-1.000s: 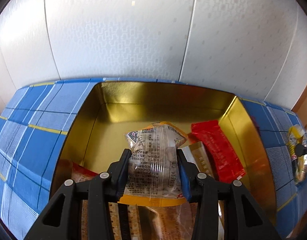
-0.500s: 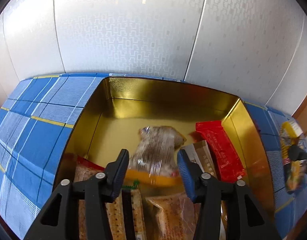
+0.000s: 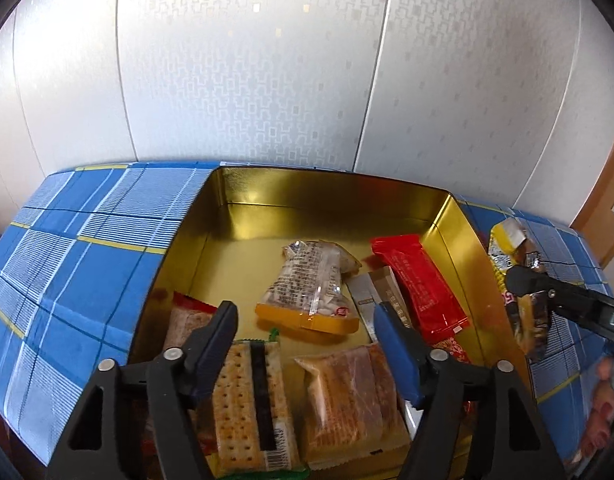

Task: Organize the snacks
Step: 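Carry the dark brown bag into the tray and open the right gripper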

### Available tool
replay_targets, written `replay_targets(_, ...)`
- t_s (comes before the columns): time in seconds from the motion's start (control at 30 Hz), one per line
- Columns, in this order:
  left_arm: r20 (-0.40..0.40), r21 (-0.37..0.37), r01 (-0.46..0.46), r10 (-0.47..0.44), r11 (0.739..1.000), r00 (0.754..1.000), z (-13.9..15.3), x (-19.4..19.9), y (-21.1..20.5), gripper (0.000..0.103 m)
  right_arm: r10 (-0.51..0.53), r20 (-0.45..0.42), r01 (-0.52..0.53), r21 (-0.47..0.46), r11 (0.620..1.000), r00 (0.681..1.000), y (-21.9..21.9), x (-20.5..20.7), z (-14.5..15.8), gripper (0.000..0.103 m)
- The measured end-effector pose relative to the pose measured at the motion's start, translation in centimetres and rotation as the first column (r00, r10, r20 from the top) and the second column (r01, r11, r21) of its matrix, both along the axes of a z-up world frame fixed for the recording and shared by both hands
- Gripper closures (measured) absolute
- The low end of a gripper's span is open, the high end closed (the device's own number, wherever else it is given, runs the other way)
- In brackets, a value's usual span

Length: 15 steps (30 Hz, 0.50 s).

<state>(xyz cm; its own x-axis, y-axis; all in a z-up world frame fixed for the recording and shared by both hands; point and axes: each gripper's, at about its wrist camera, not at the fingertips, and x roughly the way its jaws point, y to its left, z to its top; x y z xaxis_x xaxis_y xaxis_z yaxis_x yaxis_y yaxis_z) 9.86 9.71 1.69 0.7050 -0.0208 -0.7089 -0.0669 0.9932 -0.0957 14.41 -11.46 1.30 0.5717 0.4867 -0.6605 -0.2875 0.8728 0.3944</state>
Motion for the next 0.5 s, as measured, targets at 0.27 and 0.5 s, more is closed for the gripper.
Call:
replay_targets(0.27,0.006,-0.006,-0.031,0.031,1.000,1.000,0.2,-0.7,1.5,0.024,0.036,-0.018,-0.036,-0.024,0.999,0.999,2.3,0.4,-0.6,0.074)
replay_targets(0.5,0.009,0.019,-0.031,0.031,0.999,0.999,0.3,-1.4,2.0,0.023,0.043,-0.047,-0.045,-0.038,0.998,0.998,3.7,1.2,-1.3,0.074)
